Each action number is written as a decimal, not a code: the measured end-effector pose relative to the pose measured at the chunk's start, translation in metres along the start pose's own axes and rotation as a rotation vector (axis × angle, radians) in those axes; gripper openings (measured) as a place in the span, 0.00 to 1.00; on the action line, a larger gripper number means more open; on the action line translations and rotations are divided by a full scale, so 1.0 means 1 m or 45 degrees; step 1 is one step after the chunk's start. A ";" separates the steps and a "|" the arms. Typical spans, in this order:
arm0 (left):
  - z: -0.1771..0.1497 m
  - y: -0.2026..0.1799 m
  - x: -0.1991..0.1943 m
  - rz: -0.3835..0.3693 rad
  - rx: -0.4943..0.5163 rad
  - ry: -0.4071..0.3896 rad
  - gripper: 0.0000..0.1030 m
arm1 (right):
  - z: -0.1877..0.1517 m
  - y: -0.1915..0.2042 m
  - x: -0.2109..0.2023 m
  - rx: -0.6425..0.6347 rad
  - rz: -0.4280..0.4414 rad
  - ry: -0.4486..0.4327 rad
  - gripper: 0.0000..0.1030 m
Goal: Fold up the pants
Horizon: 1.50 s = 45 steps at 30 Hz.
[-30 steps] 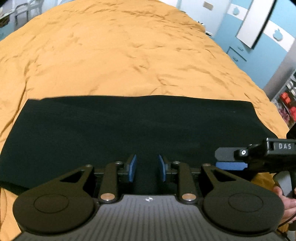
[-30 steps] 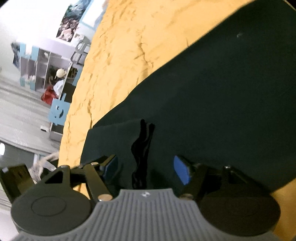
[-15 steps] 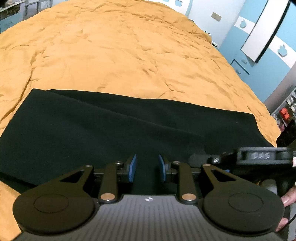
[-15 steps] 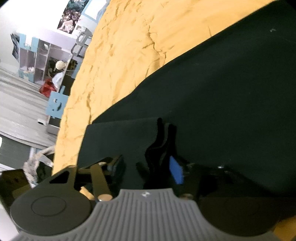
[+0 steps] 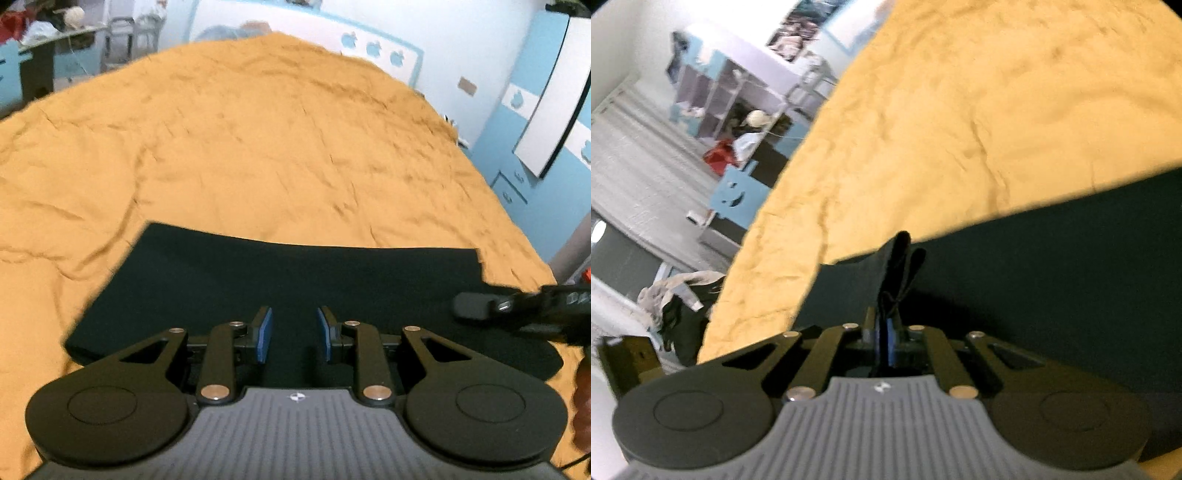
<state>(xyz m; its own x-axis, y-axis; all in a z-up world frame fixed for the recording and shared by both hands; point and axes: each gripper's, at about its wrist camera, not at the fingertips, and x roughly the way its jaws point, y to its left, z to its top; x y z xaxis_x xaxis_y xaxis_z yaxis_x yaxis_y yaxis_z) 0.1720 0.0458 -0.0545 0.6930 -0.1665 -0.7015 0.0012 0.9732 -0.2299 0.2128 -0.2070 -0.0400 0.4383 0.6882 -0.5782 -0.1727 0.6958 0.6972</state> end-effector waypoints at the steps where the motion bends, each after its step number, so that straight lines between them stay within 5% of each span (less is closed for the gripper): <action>1: 0.002 0.001 -0.005 0.006 -0.003 -0.016 0.29 | 0.007 0.004 -0.008 -0.016 0.002 -0.008 0.00; 12: 0.013 -0.013 -0.015 -0.004 0.060 -0.079 0.29 | 0.078 -0.029 -0.135 -0.047 -0.073 -0.061 0.00; 18: 0.008 -0.021 0.013 0.007 0.129 -0.018 0.27 | 0.101 -0.096 -0.186 -0.015 -0.287 -0.044 0.00; 21: 0.004 -0.020 0.031 0.024 0.123 0.026 0.26 | 0.096 -0.155 -0.181 0.134 -0.403 0.002 0.00; 25: -0.002 -0.015 0.048 0.047 0.096 0.075 0.26 | 0.081 -0.205 -0.166 0.244 -0.418 0.015 0.00; 30: -0.001 -0.011 0.057 0.061 0.074 0.100 0.26 | 0.080 -0.216 -0.149 0.201 -0.458 0.010 0.00; 35: 0.005 -0.009 0.062 0.065 0.072 0.096 0.26 | 0.091 -0.198 -0.160 0.151 -0.354 -0.047 0.00; 41: 0.011 -0.011 0.083 0.099 0.087 0.119 0.26 | 0.084 -0.231 -0.128 0.176 -0.487 0.056 0.00; 45: 0.014 -0.008 0.089 0.129 0.079 0.113 0.26 | 0.073 -0.253 -0.139 0.251 -0.537 -0.049 0.06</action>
<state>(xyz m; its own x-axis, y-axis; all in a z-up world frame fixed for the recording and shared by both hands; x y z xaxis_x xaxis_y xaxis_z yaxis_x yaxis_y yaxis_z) 0.2441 0.0257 -0.1056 0.6250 -0.0778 -0.7767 -0.0189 0.9932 -0.1148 0.2604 -0.4941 -0.1050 0.4674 0.3425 -0.8150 0.1974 0.8582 0.4738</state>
